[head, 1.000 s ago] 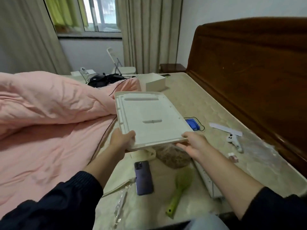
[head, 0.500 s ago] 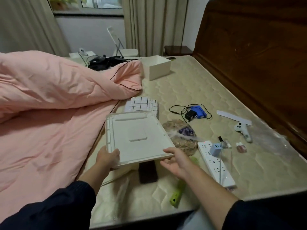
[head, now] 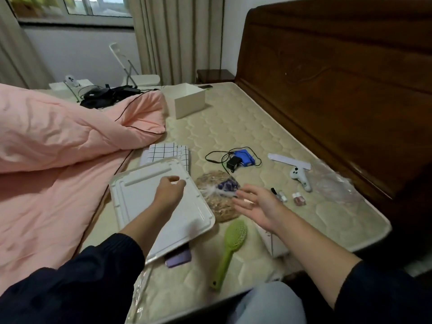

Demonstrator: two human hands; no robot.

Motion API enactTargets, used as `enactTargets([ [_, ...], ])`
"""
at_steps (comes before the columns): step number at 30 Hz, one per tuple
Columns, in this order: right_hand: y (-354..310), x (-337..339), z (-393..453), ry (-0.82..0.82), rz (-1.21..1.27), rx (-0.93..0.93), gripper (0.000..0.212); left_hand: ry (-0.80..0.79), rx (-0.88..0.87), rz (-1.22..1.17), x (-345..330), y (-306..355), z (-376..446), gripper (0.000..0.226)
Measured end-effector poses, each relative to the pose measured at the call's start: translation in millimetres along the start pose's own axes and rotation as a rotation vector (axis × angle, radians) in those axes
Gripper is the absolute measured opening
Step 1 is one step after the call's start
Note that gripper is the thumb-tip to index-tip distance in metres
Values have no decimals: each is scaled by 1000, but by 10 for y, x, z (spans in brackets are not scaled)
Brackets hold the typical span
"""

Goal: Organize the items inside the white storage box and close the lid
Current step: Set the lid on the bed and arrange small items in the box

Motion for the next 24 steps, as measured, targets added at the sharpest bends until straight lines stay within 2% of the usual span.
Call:
enactTargets([
  [3,-584,655,1,137,-34,179,21,-143,-147,14,-672,446,-289,15],
  [6,-913,1380,-47,297,-190,286,18,-233,-246,78,-1375,720,-535,20],
  [12,-915,2449,105,489,-495,303,20,-334,-233,206,-2670,749,-587,10],
  [16,-737,2714,478,440,-746,285,26,-295,-306,400,-3310,733,-507,20],
  [19,-620,2714,863,302,-1085,295,36,-75,-560,759,-3609,856,-561,35],
  [20,-554,2702,985,251,-1195,284,41,-45,-607,829,-3714,878,-573,38],
  [22,-431,2680,1230,171,-1351,260,49,-147,-553,860,-3959,837,-506,41],
  [24,-349,2698,1426,140,-1368,221,55,-311,-432,804,-4202,759,-408,47],
])
Point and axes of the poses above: each hand's wrist, its own z-axis towards the middle knuckle, its own x-axis out of the back of the hand, y = z × x, the point moved 10 cm from there along z, towards the middle knuckle, and after that the axes turned 14 degrees about x, right-handed, at the moved point
